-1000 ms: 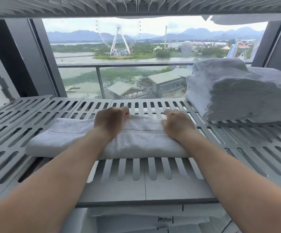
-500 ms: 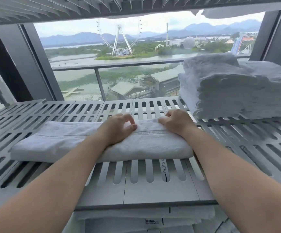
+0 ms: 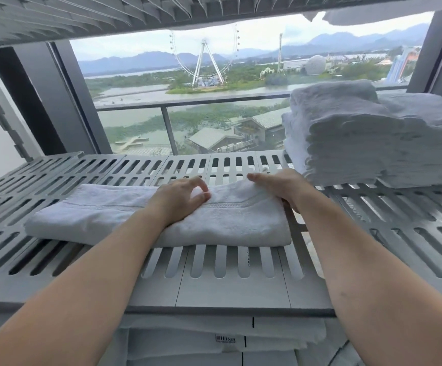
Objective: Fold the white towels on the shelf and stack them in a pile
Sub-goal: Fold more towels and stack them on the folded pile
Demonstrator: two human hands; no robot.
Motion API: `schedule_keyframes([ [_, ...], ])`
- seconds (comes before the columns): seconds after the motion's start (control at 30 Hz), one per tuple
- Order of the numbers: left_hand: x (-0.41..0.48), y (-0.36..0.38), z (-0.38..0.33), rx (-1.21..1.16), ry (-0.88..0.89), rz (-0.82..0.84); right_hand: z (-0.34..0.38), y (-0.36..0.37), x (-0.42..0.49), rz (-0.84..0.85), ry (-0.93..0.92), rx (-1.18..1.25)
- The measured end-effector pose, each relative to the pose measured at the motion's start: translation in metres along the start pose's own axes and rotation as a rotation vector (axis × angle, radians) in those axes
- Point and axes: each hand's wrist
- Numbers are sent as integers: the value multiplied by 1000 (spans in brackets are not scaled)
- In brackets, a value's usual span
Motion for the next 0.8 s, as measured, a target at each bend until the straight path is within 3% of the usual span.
schedule_keyframes([
  [0.23,-4,0,-4,-35,9,-46,5,3,-15,161,-135,104],
  [0.47,-9,2,-3,-39,55,-94,40,9,-28,-146,-346,-41],
  [0.6,-8,-4,2,-32,40,-11,73,22,-40,-331,-425,-297],
  [0.8,-42,-50,45,-47,84,74,123,39,-55,-397,-440,-487],
])
Point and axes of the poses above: each hand's wrist, its own x-axis towards the middle knuckle, its own y-axis out of the palm, z = x × y, and after that the axes turned 13 degrees about -x, right-handed
